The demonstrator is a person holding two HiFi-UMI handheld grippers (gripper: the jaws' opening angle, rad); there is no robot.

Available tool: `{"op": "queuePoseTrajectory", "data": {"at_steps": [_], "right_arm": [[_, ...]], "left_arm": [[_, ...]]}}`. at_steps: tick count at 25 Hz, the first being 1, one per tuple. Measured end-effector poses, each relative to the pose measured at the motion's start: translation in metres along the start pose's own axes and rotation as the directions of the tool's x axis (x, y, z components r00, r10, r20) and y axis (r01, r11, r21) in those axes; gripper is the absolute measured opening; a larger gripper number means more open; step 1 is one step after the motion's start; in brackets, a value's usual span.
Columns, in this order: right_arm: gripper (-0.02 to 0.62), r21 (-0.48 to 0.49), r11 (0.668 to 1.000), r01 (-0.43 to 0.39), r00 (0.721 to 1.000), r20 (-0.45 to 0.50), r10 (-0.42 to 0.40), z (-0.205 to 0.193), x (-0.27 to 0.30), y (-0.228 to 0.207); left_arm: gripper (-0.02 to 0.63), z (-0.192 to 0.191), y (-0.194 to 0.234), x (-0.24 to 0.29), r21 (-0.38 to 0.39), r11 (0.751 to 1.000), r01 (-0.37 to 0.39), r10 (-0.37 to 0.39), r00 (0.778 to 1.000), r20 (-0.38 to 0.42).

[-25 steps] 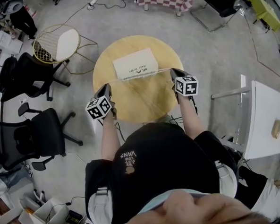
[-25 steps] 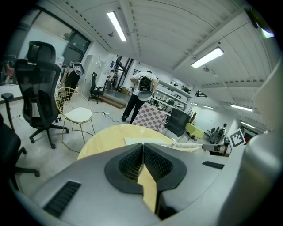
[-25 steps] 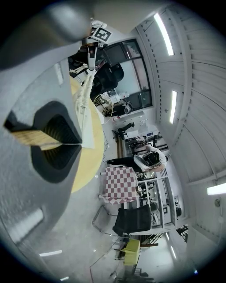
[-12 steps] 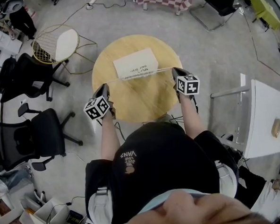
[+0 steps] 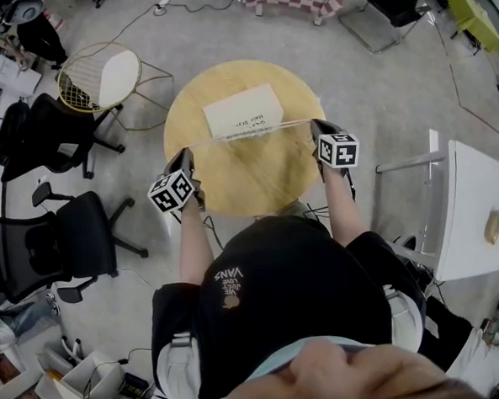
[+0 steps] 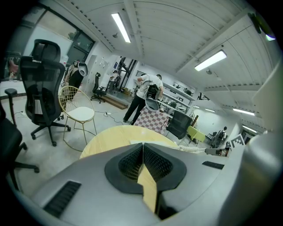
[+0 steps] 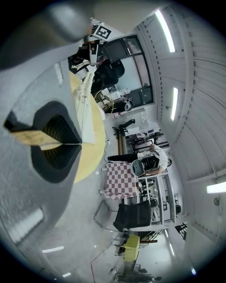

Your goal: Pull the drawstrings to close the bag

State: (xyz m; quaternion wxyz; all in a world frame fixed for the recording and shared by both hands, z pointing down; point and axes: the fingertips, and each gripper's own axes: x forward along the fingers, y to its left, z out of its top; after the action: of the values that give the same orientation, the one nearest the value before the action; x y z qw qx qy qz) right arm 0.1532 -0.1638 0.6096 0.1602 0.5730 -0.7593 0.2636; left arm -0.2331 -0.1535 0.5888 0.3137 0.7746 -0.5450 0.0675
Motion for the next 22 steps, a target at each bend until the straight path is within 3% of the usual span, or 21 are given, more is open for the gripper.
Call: {"op": "queuePoseTrajectory", "data": {"at_steps": [22], "right_arm": [[0.002, 0.026, 0.999, 0.035, 0.999, -0.008, -0.034, -0.002, -0.001, -0.021]], "left_arm": [[0.015, 0.001, 0.011, 0.002, -0.032, 0.999, -0.011, 0.012, 1.0, 0.005]]}}
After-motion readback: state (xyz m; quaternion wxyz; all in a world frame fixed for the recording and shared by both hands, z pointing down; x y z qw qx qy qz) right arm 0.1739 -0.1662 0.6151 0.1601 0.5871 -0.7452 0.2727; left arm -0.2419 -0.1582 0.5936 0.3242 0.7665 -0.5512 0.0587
